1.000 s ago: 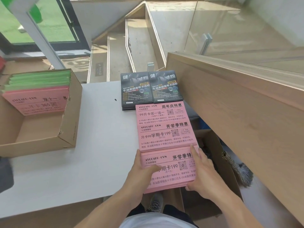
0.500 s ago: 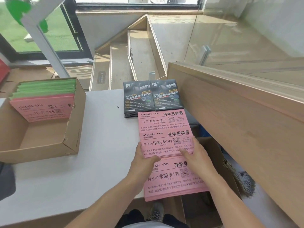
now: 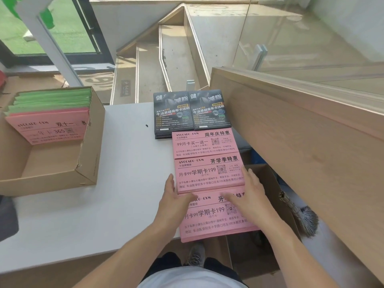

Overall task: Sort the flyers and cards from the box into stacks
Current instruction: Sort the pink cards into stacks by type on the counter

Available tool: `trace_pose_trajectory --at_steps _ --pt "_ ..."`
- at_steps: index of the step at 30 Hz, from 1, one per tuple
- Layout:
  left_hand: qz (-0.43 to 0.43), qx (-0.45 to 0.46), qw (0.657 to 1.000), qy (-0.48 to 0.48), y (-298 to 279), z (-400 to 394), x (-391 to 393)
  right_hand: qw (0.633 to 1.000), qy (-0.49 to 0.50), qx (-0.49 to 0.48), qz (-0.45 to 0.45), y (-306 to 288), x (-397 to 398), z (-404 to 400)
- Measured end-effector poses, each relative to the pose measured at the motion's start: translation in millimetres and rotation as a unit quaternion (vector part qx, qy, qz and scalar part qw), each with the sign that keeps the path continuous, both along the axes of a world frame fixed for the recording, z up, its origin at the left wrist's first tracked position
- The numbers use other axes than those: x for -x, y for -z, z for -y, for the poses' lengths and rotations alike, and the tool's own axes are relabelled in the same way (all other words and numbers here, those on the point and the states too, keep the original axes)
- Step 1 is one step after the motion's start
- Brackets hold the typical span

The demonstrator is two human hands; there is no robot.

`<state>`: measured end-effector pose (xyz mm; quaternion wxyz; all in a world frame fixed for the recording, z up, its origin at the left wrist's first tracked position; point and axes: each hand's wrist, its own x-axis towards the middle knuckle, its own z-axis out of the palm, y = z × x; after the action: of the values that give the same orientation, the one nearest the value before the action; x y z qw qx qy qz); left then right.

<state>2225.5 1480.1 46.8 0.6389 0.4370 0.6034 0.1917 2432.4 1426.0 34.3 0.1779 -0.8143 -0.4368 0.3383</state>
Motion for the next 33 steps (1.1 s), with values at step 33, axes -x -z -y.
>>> trace_pose_trajectory --at_steps 33 --pt "-0.078 -0.14 0.968 0.191 32 47 2 0.973 -0.167 0.093 0.131 7 -5 40"
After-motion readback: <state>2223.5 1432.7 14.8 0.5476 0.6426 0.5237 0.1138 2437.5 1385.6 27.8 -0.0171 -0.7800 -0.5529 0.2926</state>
